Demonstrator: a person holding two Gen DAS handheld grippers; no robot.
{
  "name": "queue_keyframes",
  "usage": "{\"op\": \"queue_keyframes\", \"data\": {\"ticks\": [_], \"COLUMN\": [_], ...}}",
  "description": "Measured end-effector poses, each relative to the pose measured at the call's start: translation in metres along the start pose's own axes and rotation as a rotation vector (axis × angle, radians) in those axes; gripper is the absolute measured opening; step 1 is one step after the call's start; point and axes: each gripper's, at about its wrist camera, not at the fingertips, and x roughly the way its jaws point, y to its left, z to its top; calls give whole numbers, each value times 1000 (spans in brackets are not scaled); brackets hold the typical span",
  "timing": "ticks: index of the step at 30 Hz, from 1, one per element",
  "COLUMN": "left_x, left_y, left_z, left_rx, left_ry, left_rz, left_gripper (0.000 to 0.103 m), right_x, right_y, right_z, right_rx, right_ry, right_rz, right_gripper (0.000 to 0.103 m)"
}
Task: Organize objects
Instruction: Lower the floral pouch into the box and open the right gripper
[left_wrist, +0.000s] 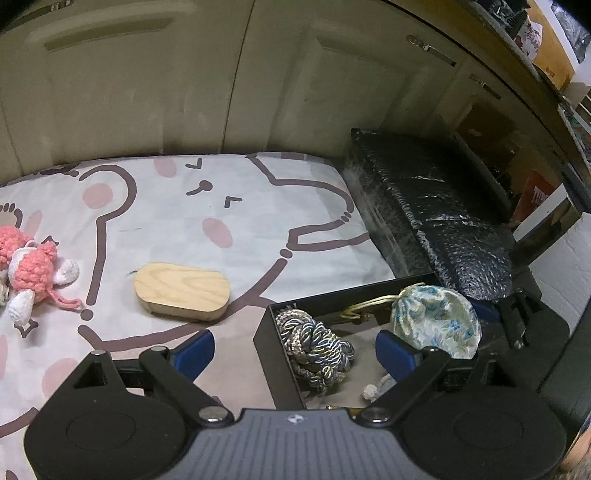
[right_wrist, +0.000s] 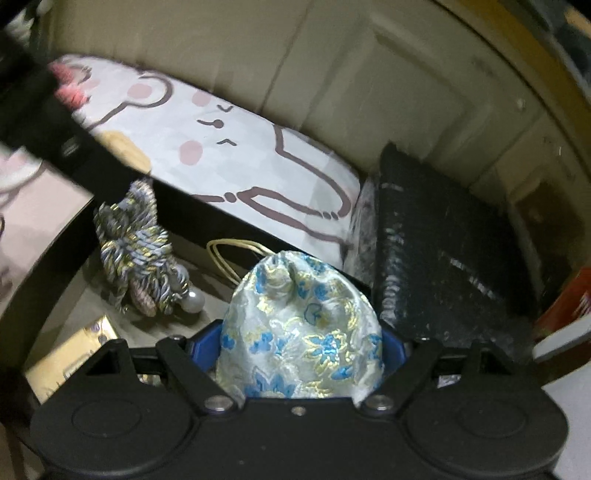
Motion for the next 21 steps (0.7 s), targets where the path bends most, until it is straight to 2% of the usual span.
{"op": "queue_keyframes", "data": {"ticks": [2, 6, 8, 13, 17, 21], "left_x": [0, 0, 0, 0, 0, 0], "left_y": [1, 1, 1, 3, 5, 4], "left_z": [0, 1, 0, 0, 0, 0], "left_rx": [-5, -8, -9, -13, -17, -13], "left_ry": [0, 1, 2, 6, 10, 11], "left_rz": [-1, -4, -4, -3, -1, -3], "left_gripper": [94, 94, 94, 94, 94, 94], "right_x": [-1, 0, 2, 9, 2, -7], "right_y": [3, -3, -9, -30, -49, -62], "right_z": [0, 2, 3, 5, 4, 0], "right_rx": [-10, 49, 89, 209, 305, 357], "right_ry": [12, 59, 70, 78, 59, 45], "right_rz": [38, 195, 227, 248, 267, 268], "right_gripper": [85, 85, 85, 86, 91, 91]}}
